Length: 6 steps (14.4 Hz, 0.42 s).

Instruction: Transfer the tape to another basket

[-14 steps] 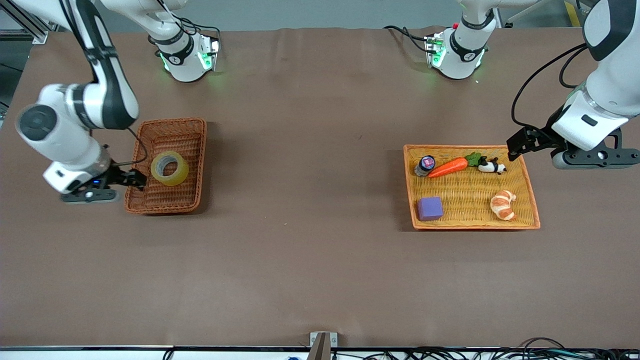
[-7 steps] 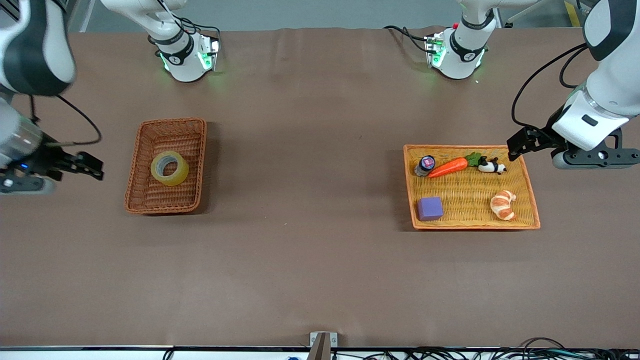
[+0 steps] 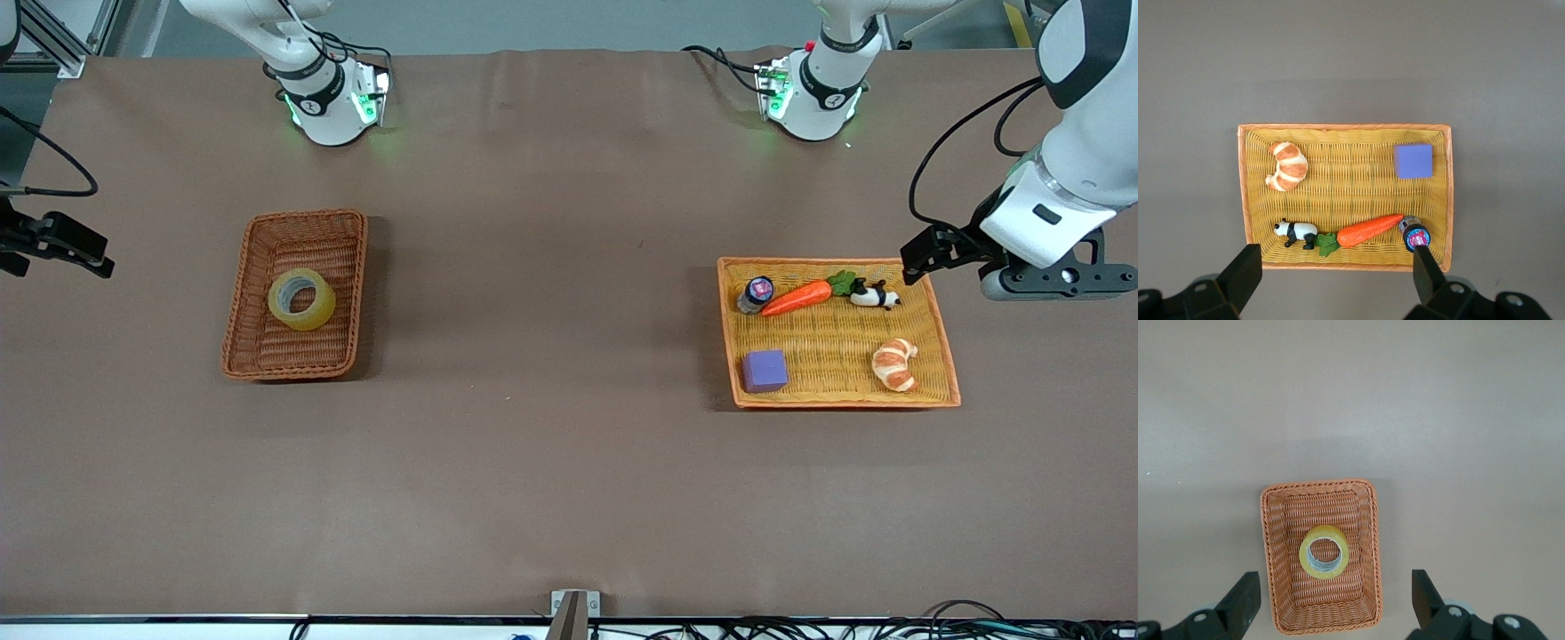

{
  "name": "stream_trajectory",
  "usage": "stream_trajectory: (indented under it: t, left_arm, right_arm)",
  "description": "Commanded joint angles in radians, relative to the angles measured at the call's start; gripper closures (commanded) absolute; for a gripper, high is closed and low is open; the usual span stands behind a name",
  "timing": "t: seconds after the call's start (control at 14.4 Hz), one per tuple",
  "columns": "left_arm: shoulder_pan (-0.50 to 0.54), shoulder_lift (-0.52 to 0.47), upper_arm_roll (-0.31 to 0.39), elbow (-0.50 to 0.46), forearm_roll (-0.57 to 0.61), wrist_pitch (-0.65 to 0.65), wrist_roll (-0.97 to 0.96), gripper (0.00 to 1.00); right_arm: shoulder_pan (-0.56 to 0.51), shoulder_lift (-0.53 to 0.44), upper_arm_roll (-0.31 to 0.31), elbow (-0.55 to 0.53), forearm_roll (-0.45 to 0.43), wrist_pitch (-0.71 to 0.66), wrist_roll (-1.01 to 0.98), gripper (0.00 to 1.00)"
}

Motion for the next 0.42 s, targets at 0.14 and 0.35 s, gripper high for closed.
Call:
stream_trajectory:
  t: [0.14,0.35]
  left_arm:
    - [-0.001,-0.029,-0.007,-0.001,-0.017,-0.037,-0.004,0.0]
    - [-0.001,-0.056,-0.007,0.0,-0.019,-0.079,0.012,0.0]
  right_arm:
    - [-0.031,-0.035,0.045,-0.03,0.013,0.001,0.004,0.0]
    - [-0.022,-0.036,0.045,-0.032,0.009,0.0,0.002,0.0]
